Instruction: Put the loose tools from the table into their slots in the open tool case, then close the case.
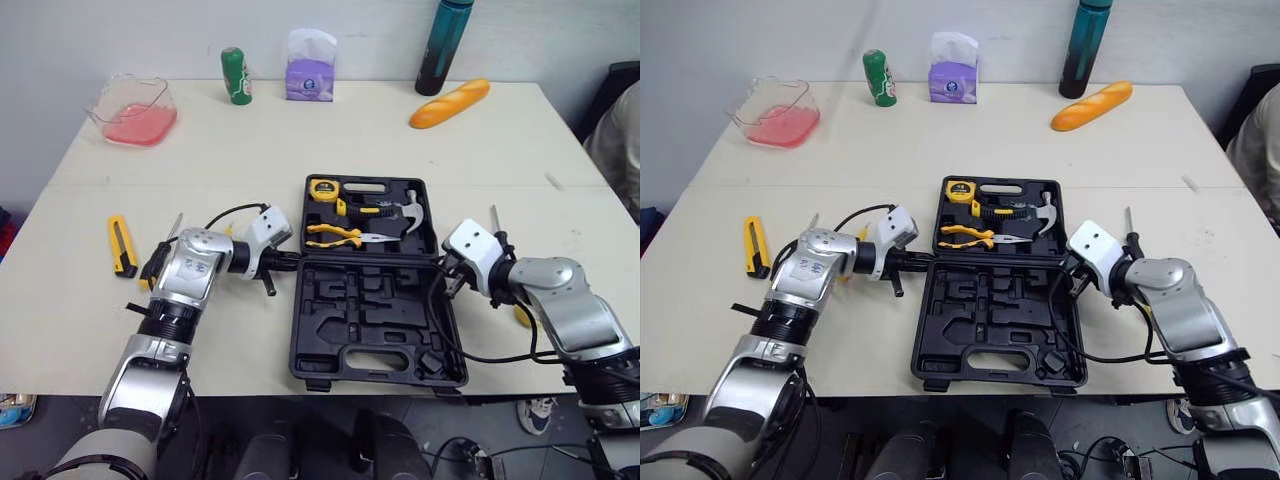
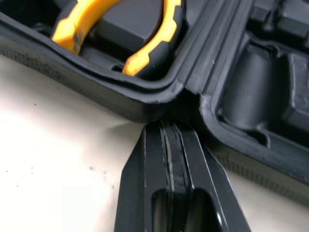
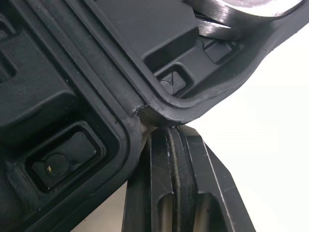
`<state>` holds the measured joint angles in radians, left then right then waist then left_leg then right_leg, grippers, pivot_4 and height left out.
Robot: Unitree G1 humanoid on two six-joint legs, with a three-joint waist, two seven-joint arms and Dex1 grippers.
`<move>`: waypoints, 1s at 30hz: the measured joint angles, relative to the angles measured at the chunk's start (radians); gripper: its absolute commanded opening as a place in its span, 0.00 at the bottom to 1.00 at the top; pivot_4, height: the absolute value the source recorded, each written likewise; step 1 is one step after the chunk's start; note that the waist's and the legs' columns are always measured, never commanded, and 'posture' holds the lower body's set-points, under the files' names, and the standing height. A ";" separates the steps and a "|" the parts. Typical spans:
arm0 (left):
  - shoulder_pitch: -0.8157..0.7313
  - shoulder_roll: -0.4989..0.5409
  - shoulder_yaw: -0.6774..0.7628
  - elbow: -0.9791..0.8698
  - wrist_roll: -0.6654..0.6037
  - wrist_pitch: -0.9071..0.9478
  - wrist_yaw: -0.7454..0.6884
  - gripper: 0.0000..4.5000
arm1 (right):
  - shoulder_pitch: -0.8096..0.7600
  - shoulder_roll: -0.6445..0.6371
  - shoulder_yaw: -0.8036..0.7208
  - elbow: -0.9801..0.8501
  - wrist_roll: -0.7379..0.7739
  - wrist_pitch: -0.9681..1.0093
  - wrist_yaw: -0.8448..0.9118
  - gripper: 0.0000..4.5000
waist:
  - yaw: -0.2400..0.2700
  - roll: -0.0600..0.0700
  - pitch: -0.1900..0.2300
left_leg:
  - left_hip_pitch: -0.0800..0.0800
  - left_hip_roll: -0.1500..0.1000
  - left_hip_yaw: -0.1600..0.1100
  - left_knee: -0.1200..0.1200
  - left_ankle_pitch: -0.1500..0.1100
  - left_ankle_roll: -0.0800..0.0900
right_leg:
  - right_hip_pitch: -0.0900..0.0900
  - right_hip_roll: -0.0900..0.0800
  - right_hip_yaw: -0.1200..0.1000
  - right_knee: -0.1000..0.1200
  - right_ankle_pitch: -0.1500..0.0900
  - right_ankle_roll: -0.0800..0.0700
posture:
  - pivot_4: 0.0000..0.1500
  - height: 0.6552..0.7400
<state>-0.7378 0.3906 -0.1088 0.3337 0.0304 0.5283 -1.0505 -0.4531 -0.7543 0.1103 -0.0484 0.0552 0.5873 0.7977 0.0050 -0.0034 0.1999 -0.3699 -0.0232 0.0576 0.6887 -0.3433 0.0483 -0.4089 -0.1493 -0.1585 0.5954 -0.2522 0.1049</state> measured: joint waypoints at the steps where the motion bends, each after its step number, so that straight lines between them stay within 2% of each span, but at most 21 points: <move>1: 0.008 0.000 0.003 -0.010 -0.006 0.006 0.012 0.00 | 0.000 -0.002 0.003 0.002 -0.009 -0.007 0.006 0.01 | 0.000 0.000 0.000 | 0.000 0.000 0.000 0.000 0.000 0.000 | 0.000 0.000 0.000 0.000 0.000 0.000 | 1.00 0.94; 7: 0.125 0.025 0.067 -0.137 -0.068 0.033 0.118 0.00 | 0.037 -0.062 0.020 -0.031 -0.055 -0.089 0.030 0.01 | 0.000 0.000 0.000 | 0.000 0.001 0.000 0.000 -0.001 -0.001 | 0.000 0.000 0.001 0.000 0.000 0.000 | 1.00 0.94; 8: 0.171 0.051 0.102 -0.193 -0.101 0.065 0.118 0.14 | 0.064 -0.074 -0.011 -0.045 -0.035 -0.080 0.042 0.00 | -0.002 0.000 0.000 | -0.001 0.002 -0.001 0.000 -0.001 -0.002 | -0.001 0.000 0.001 0.000 0.000 -0.001 | 1.00 0.94; 10: 0.301 0.126 0.218 -0.342 -0.220 0.155 0.076 0.31 | 0.136 -0.112 -0.111 -0.069 0.029 -0.037 0.073 0.00 | -0.005 0.001 0.000 | -0.001 0.002 -0.001 -0.001 -0.001 -0.002 | -0.001 0.000 0.002 -0.001 0.000 -0.001 | 1.00 0.94; 13: 0.488 0.233 0.419 -0.583 -0.435 0.276 -0.017 0.64 | 0.215 -0.141 -0.300 -0.113 0.165 0.052 0.136 0.23 | -0.003 0.001 0.000 | -0.002 0.003 -0.003 0.001 -0.001 -0.002 | 0.000 0.000 0.005 -0.002 0.000 -0.001 | 1.00 0.94; 15: 0.609 0.306 0.565 -0.698 -0.524 0.345 -0.043 0.87 | 0.273 -0.174 -0.432 -0.131 0.250 0.106 0.188 0.47 | -0.001 0.002 0.000 | 0.000 0.003 -0.005 0.001 -0.002 -0.003 | 0.003 0.000 0.005 -0.003 0.000 -0.002 | 1.00 0.94; 16: 0.673 0.332 0.641 -0.719 -0.543 0.366 -0.040 0.96 | 0.303 -0.198 -0.490 -0.131 0.280 0.124 0.211 0.57 | 0.002 0.004 0.000 | 0.001 0.003 -0.006 0.002 -0.002 -0.003 | 0.005 0.000 0.004 -0.003 -0.001 -0.002 | 1.00 0.94; 17: 0.731 0.352 0.716 -0.713 -0.548 0.380 -0.028 1.00 | 0.332 -0.224 -0.550 -0.123 0.299 0.139 0.232 0.69 | 0.009 0.006 0.000 | 0.004 0.003 -0.006 0.002 -0.002 -0.003 | 0.008 0.000 0.003 -0.004 -0.001 -0.002 | 1.00 0.94; 19: 0.827 0.377 0.831 -0.680 -0.546 0.380 -0.008 1.00 | 0.395 -0.271 -0.642 -0.091 0.323 0.141 0.279 0.93 | 0.020 0.006 0.000 | 0.005 0.003 -0.007 0.002 -0.004 -0.002 | 0.009 0.000 0.002 -0.006 -0.001 -0.003 | 1.00 0.94; 20: 0.869 0.391 0.885 -0.638 -0.536 0.369 0.001 1.00 | 0.425 -0.294 -0.684 -0.059 0.328 0.137 0.305 1.00 | 0.024 0.006 0.000 | 0.005 0.003 -0.007 0.003 -0.006 -0.001 | 0.009 0.000 0.002 -0.006 -0.002 -0.004 | 1.00 0.94; 25: 0.933 0.523 0.983 -0.265 -0.435 0.186 0.031 1.00 | 0.500 -0.373 -0.796 0.145 0.296 0.049 0.350 1.00 | 0.024 0.006 0.000 | 0.004 0.003 -0.007 0.003 -0.010 -0.001 | 0.006 -0.002 0.002 -0.006 -0.002 -0.005 | 1.00 0.94; 30: 0.962 0.579 0.988 -0.062 -0.366 0.012 0.048 1.00 | 0.512 -0.388 -0.814 0.287 0.273 -0.049 0.351 1.00 | 0.015 0.007 0.000 | 0.001 0.006 -0.001 0.001 -0.012 -0.003 | 0.000 -0.007 0.003 -0.002 -0.003 -0.006 | 1.00 0.94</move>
<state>0.2242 0.9700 0.8789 0.2717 -0.3351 0.5402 -1.0024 0.0590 -1.1418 -0.7041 0.2386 0.3283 0.5382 1.1483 0.0202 0.0034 0.1999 -0.3692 -0.0177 0.0562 0.6901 -0.3550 0.0455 -0.4092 -0.1558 -0.1553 0.5929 -0.2552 0.0984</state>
